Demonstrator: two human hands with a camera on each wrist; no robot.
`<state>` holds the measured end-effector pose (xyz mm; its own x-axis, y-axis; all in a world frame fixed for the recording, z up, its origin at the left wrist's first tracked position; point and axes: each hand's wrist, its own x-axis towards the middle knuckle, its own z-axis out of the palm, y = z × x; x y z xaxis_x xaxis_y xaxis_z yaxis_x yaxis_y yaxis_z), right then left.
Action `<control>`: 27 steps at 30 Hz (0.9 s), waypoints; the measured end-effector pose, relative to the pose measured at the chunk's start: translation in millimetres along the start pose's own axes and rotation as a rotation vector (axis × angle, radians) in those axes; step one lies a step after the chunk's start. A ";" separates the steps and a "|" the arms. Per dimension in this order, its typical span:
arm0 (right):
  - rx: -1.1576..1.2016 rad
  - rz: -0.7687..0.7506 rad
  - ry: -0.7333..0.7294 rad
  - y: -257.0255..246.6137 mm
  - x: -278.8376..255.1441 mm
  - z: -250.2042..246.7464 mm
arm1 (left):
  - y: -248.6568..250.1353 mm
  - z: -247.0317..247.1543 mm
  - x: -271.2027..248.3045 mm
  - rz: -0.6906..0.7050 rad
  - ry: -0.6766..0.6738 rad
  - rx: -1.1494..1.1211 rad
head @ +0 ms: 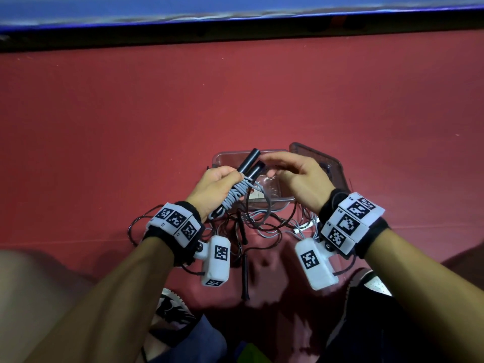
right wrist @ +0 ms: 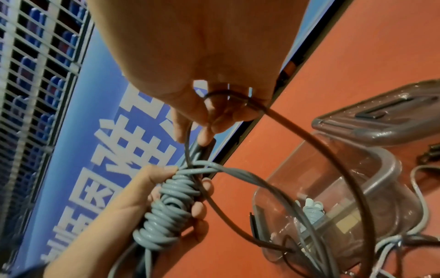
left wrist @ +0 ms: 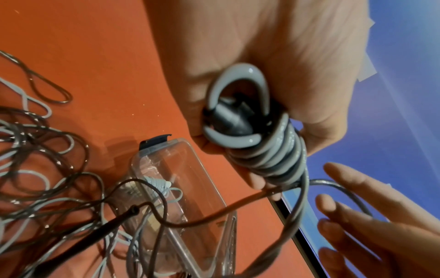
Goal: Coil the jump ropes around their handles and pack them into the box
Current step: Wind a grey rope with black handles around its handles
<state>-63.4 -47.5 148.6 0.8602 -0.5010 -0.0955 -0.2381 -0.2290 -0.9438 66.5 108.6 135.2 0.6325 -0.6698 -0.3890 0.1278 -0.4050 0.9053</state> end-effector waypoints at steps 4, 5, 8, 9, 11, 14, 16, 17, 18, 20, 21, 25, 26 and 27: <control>-0.159 -0.045 -0.064 0.5 -1.3 7.8 | 0.4 0.7 0.7 0.026 0.035 0.042; -0.183 -0.060 -0.054 1.2 -1.8 7.9 | 0.6 0.5 0.3 0.028 0.038 0.050; -0.270 -0.078 -0.020 2.6 -0.9 5.7 | -0.9 0.0 0.6 0.031 0.033 0.064; -0.269 -0.067 -0.025 2.2 -0.5 5.4 | -1.0 -0.2 0.6 0.035 0.029 0.067; -0.196 -0.044 -0.038 2.4 0.4 5.5 | 1.1 0.1 -0.7 0.036 0.002 0.045; -0.118 -0.037 -0.011 2.8 1.8 4.7 | 3.9 1.3 -2.9 0.020 -0.049 -0.004; -0.042 -0.022 0.022 1.8 1.1 3.5 | 4.0 1.7 -3.5 0.018 -0.072 -0.033; -0.009 -0.015 0.038 0.8 0.6 2.7 | 3.5 1.6 -3.1 0.017 -0.071 -0.038; 0.021 -0.012 0.047 -0.4 0.2 2.3 | 3.4 1.3 -2.8 0.016 -0.067 -0.040; 0.081 -0.008 0.048 -4.2 -1.0 2.4 | 3.6 0.9 -2.4 0.016 -0.065 -0.033; 0.122 -0.005 0.046 -6.2 -1.5 2.4 | 2.9 0.1 -1.4 0.014 -0.068 -0.017; 0.284 -0.032 0.053 -14.5 -2.0 -0.9 | -4.1 -1.1 -0.4 -0.007 -0.082 0.028; 0.302 -0.042 0.055 -16.5 -1.8 -1.8 | -3.6 -0.8 -2.4 -0.009 -0.086 0.014; 0.316 -0.044 0.057 -17.7 -1.5 -2.6 | -2.3 0.0 -4.3 -0.009 -0.089 -0.014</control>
<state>-61.6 -44.9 166.3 0.8379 -0.5441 -0.0429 -0.0419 0.0142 -0.9990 63.5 112.4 134.8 0.5610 -0.7190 -0.4102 0.1445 -0.4028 0.9038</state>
